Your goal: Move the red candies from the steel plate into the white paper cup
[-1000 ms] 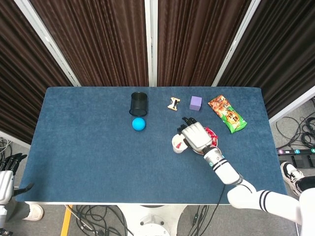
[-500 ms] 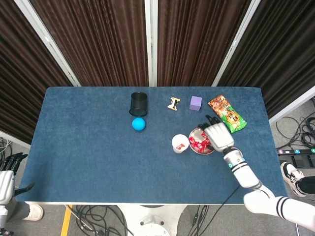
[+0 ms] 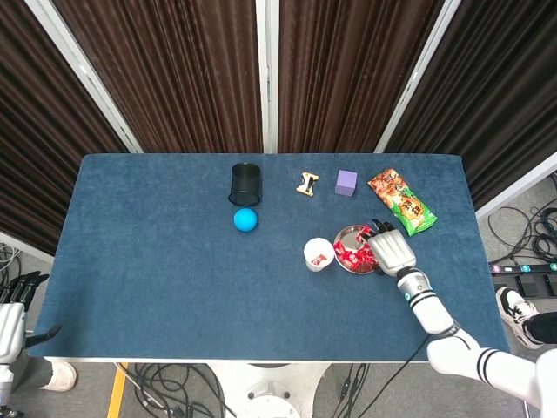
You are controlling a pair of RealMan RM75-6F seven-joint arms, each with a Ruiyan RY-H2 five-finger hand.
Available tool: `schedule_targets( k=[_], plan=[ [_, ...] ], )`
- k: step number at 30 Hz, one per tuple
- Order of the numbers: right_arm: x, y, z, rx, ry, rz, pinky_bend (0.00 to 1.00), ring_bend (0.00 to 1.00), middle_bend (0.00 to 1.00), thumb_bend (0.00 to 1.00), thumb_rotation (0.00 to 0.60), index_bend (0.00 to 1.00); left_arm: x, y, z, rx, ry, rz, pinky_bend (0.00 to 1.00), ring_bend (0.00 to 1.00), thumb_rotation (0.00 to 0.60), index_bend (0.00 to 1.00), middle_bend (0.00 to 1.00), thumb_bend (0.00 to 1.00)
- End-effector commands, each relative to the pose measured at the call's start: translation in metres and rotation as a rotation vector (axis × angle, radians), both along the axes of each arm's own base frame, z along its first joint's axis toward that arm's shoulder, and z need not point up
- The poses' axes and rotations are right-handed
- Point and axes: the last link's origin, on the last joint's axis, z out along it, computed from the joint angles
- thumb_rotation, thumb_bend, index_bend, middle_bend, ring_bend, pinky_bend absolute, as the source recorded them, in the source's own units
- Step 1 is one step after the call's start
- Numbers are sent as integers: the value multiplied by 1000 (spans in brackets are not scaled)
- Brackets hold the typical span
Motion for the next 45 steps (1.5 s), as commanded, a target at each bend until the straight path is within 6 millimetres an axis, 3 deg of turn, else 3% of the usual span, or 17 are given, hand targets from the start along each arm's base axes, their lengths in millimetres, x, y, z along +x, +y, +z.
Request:
schedule_targets(
  k=[1,19,29,36,41,45],
  plan=[
    [0,-1,-7,10,11,3,171,67,365,207,600,329,-1,0,0,-1,-1,5,205,149,600,238,245,0],
    [4,-5,-24,17,18,17,178,141,473,295,600,468,-5,-2,-2,-3,-7,14,205,149,600,238,244,0],
    [11,-13,-26,-6,6,34,222,257,597,428,600,673,-7,-2,-2,-2,-9,19,205,149,600,238,245,0],
    [26,-21,-3,-69,-61,67,223,265,603,432,600,690,-7,-1,-2,-1,-7,17,205,149,600,238,244,0],
    [54,-20,29,-120,-164,136,224,265,600,430,600,692,-6,1,-1,-1,-5,12,205,149,600,238,245,0],
    [78,-12,43,-113,-228,199,224,263,596,428,600,692,-5,2,-1,0,-5,7,205,149,600,238,245,0]
  ],
)
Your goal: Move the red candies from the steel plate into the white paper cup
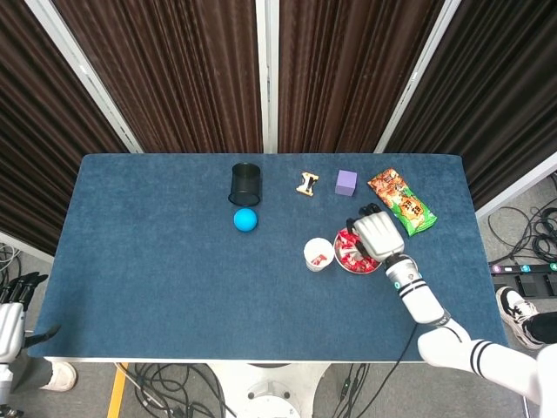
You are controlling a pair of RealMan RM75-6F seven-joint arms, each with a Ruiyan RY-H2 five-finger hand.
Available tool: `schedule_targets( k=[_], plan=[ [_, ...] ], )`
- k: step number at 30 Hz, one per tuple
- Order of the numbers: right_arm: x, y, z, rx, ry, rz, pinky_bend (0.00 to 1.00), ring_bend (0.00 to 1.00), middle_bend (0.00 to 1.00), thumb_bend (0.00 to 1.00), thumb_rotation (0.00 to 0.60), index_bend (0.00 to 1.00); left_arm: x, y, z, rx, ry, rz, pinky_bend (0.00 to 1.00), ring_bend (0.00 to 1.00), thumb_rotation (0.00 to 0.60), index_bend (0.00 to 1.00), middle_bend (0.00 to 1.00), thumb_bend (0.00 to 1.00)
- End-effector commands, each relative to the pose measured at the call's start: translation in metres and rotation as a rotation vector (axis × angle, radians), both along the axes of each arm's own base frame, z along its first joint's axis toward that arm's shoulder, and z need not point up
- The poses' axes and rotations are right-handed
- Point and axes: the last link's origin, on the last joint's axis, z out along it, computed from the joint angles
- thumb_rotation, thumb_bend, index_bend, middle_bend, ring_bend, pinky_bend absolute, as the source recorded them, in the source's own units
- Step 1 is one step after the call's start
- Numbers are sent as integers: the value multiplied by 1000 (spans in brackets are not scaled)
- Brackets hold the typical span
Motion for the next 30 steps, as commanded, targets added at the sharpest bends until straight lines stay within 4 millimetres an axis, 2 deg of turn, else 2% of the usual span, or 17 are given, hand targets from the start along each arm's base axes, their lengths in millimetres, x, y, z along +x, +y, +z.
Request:
schedule_targets(
  k=[1,6,10,16,23,25,30],
  plan=[
    [28,6,21,-10,-68,78,224,263,596,428,600,692,1,0,0,0,0,-2,205,149,600,238,245,0],
    [46,13,18,33,-85,115,223,262,595,428,600,692,0,-2,1,4,-2,2,205,149,600,238,244,0],
    [54,15,6,67,-56,128,224,258,583,427,600,687,-1,-3,0,4,-6,7,205,149,600,238,245,0],
    [56,15,-11,95,9,130,223,219,520,426,600,622,-4,-5,0,7,-10,13,205,149,600,238,245,0],
    [52,17,-20,116,44,114,198,162,450,422,600,538,-5,-5,-2,5,-14,14,205,149,600,238,245,0],
    [52,18,-21,119,49,111,193,145,424,385,600,490,-5,-5,-2,5,-14,12,205,149,600,238,245,0],
    [52,17,-22,117,42,103,178,110,364,140,600,372,-5,-5,-2,6,-13,13,205,149,600,238,245,0]
  ],
)
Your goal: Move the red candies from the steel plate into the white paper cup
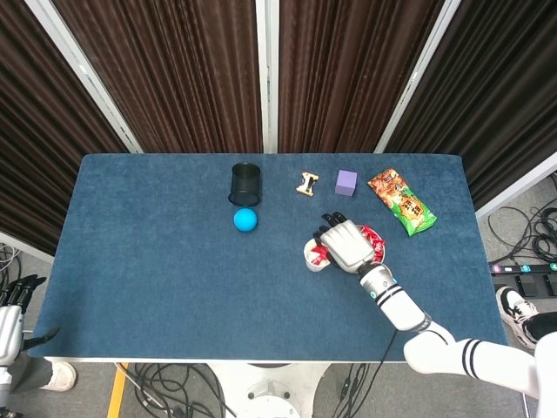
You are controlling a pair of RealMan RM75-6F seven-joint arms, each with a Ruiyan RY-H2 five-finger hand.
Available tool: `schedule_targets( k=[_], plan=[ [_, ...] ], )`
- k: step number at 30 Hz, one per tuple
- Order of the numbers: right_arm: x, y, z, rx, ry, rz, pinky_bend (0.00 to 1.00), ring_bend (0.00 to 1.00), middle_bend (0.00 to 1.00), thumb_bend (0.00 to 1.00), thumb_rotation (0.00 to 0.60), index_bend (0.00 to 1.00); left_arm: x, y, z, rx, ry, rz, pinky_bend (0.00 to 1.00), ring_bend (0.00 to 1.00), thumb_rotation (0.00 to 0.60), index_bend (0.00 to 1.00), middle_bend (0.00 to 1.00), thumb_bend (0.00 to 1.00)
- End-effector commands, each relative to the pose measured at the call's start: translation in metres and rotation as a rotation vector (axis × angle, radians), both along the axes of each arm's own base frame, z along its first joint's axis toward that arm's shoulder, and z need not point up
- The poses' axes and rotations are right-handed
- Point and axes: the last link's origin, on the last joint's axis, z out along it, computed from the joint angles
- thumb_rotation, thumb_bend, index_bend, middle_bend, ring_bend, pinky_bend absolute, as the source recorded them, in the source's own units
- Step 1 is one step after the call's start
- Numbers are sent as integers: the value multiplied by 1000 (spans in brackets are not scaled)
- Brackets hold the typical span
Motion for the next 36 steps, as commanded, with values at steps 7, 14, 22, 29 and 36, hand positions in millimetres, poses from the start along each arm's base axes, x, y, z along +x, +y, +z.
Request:
schedule_targets(
  k=[7,14,22,29,36],
  plan=[
    [-1,-2,6,-26,-26,-11,174,99,332,34,600,341,0,1,0,-2,-1,-2,205,149,600,238,244,0],
    [-31,-6,33,-93,-26,-94,175,109,355,35,600,334,2,2,-1,-1,-2,-8,205,149,600,238,244,0],
    [-70,-6,12,-39,105,-166,174,103,343,38,600,334,7,2,0,-1,2,-23,205,149,600,238,245,0],
    [-87,-13,13,-79,139,-202,175,102,353,113,600,334,4,-3,2,1,5,-2,205,149,600,238,245,0],
    [-109,-19,29,-131,176,-257,175,103,356,117,600,334,8,2,-2,-10,-1,-19,205,149,600,238,245,0]
  ],
)
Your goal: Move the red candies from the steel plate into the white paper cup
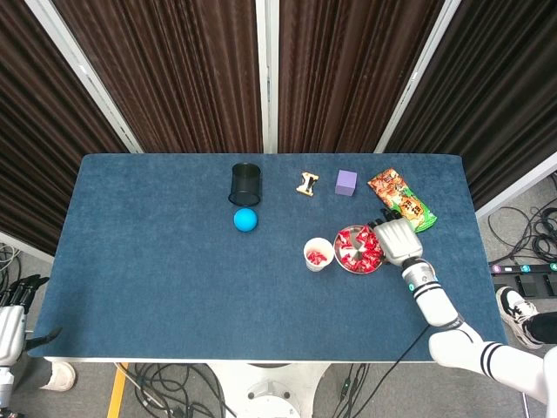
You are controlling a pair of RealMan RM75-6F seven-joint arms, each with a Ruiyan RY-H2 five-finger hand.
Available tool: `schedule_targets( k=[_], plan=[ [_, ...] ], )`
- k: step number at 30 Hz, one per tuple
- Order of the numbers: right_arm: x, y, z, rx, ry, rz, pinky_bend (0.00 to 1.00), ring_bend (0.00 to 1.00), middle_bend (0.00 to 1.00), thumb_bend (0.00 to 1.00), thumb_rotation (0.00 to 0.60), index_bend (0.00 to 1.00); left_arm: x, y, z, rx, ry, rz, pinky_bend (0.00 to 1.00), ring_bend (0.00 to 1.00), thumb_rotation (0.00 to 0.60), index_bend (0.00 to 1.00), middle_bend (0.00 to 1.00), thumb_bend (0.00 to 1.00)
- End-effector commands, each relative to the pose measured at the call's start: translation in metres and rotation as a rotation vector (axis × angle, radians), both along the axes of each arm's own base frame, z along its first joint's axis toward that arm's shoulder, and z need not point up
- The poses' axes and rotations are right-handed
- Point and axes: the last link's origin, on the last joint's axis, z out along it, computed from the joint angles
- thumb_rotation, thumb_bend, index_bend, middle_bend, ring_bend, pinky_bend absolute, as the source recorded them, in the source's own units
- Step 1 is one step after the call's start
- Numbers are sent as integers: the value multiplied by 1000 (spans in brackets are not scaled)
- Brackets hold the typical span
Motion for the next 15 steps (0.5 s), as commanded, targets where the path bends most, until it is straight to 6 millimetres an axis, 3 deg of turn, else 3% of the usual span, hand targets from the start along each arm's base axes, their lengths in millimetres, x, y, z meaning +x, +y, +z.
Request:
schedule_targets(
  k=[1,15],
  plan=[
    [-7,-2,1,-7,11,-22,175,103,356,117,600,334,1,2,-1,-2,-1,-7,205,149,600,238,245,0],
    [-3,-15,-32,34,25,-35,177,109,375,140,600,350,-2,0,-1,-2,-2,12,205,149,600,238,245,0]
  ],
)
